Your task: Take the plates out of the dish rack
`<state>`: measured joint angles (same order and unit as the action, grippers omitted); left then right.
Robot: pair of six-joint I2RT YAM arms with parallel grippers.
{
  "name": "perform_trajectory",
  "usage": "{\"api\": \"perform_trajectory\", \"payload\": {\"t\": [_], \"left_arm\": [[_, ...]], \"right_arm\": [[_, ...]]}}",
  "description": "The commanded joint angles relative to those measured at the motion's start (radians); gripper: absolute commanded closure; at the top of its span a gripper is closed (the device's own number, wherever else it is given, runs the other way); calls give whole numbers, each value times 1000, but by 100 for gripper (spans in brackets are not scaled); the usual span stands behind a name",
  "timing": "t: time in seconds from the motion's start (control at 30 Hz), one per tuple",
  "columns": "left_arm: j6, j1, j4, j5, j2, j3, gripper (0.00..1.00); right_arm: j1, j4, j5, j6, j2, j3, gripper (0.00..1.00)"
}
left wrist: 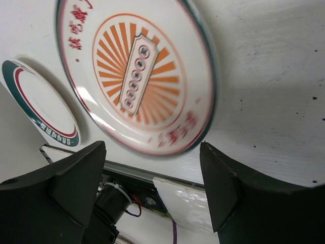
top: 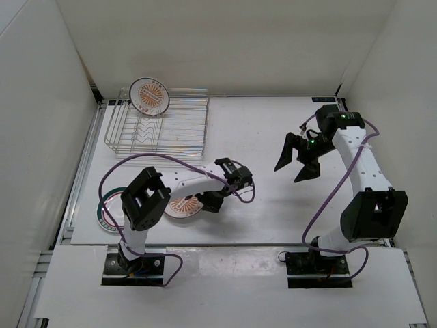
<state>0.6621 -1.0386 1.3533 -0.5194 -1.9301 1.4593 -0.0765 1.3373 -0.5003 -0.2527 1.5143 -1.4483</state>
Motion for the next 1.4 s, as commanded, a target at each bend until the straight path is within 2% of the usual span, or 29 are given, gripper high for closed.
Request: {"api": "perform_trajectory", "payload": {"t": [0.0,0.1,0.3,0.4,0.43,0.5,0.53,0.6,0.63,0.7,0.73,0.77,0.8,0.83,0.87,0.9,0.93,0.97,1.03,1.07,1.1,1.17,1.2,1.23,1.3,1.37], "left_arm": [[-4,-12,296,7,23,18,14],[7,-9,311,18,31,26,10],[-25,37,316,93,80,117,10],[-73,104,323,194,106,251,10],[-87,174,308,294,127,347,11],[-126,239,203,395,170,393,11],[-125,373,166,617,210,447,9],[-64,472,-1,757,230,463,8],[-38,606,-49,915,259,460,8],[123,693,-287,988,278,435,8],[231,809,-357,1068,308,355,5],[296,848,-537,1119,319,313,5],[364,880,-768,1137,336,262,5],[575,958,-872,1127,333,159,5],[635,979,-1092,1121,307,148,3],[681,995,-1123,1115,268,156,3],[723,1031,-1125,1098,217,303,3],[714,1031,-1043,1093,72,385,2],[659,1075,-959,1064,-42,764,2],[674,1083,-895,1044,-204,844,2],[700,1094,-893,1029,-239,928,2],[805,1112,-993,1010,-276,874,2],[811,1117,-1072,937,-262,792,1],[809,1120,-1066,908,-244,723,1],[788,1126,-1045,840,-234,679,1],[771,1137,-1014,840,-274,731,1]], "right_arm": [[-6,74,-23,15,7,-1,10],[-8,76,-30,16,23,-7,10],[-8,76,-47,16,46,-9,10],[-11,72,-50,16,46,-4,10],[-8,76,-52,16,47,-6,10],[-9,74,-55,15,49,-3,10],[-9,72,-52,15,49,-1,10],[-11,72,-57,16,49,0,10],[-6,69,-57,16,49,0,10],[-11,69,-58,15,47,-1,10],[-9,69,-58,13,44,-3,10],[-6,65,-63,16,47,-4,10],[-9,66,-64,15,46,-1,10],[-11,66,-66,18,43,-4,10],[-9,65,-66,15,43,-6,10],[-11,65,-64,18,43,-7,10],[-11,69,-64,20,40,-9,10],[-11,66,-63,23,35,-15,10],[-11,62,-55,21,30,-18,10],[-9,66,-49,23,29,-29,10],[-9,63,-40,23,24,-34,10],[-12,66,-35,26,17,-44,10],[-11,65,-26,26,17,-49,10],[-8,63,-23,26,12,-50,10],[-6,66,-7,29,3,-58,10],[-5,63,2,27,-3,-63,10]]}}
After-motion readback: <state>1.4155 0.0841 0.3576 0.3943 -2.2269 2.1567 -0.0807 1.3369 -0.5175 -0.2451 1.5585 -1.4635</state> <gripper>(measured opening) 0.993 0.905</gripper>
